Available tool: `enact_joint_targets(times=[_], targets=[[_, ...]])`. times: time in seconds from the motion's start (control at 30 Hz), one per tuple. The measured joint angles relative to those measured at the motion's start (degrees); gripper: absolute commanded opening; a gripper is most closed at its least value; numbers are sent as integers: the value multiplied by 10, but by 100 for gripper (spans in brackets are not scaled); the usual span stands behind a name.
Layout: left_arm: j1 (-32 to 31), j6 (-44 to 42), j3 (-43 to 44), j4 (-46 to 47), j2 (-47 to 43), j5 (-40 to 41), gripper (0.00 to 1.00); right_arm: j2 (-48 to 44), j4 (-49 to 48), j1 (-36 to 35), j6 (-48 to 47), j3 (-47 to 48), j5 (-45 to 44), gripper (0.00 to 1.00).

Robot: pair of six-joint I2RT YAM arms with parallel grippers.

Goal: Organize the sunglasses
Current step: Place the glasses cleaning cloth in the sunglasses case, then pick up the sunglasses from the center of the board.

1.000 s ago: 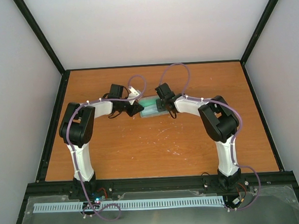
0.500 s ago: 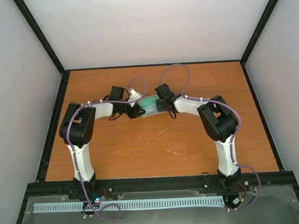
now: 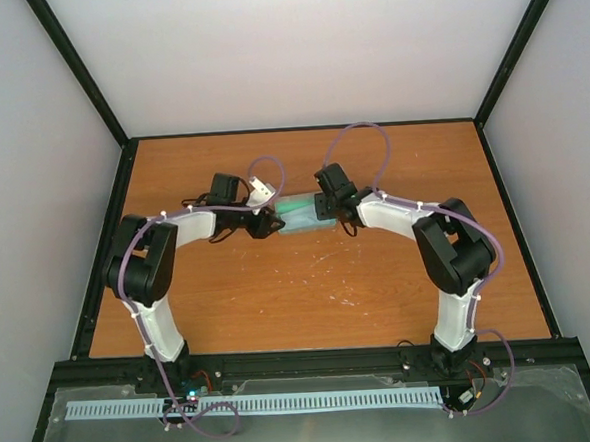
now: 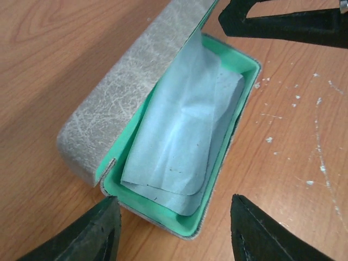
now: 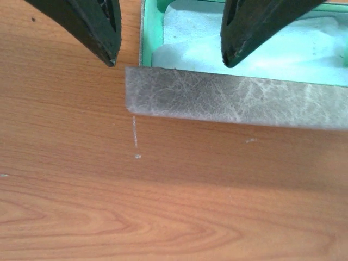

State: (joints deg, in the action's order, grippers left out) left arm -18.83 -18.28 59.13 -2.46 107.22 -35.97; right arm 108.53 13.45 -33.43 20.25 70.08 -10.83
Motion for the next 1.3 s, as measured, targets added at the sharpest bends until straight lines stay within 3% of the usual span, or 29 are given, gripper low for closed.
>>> enact_joint_targets(times=[0.2,0.47,0.6,0.67,0.7,0.77,0.8,0.87,0.97,1.3], targets=[[0,6,-14,6,-43,-2,69,-33,1,-1,4,-7,-11,58],[11,12,-24,-3,-131,16,67,-105,23,-18,3,-30,-43,63],[72,-15,-24,-27,-189,14,66,-129,30,-55,-23,-4,-48,64],[135,-38,-16,-51,-198,10,65,-116,40,-83,-41,36,-42,56],[168,-49,-9,-63,-196,10,62,-100,49,-98,-49,68,-37,44],[248,-78,16,-94,-176,12,49,-49,54,-123,-58,146,-17,18],[279,-88,31,-106,-161,14,39,-29,54,-131,-64,171,-6,11],[332,-110,68,-130,-123,25,31,16,60,-142,-66,219,18,9],[377,-144,146,-159,-43,49,28,94,85,-148,-58,289,52,10],[383,-186,315,-253,147,106,31,277,212,-166,-49,483,116,11]])
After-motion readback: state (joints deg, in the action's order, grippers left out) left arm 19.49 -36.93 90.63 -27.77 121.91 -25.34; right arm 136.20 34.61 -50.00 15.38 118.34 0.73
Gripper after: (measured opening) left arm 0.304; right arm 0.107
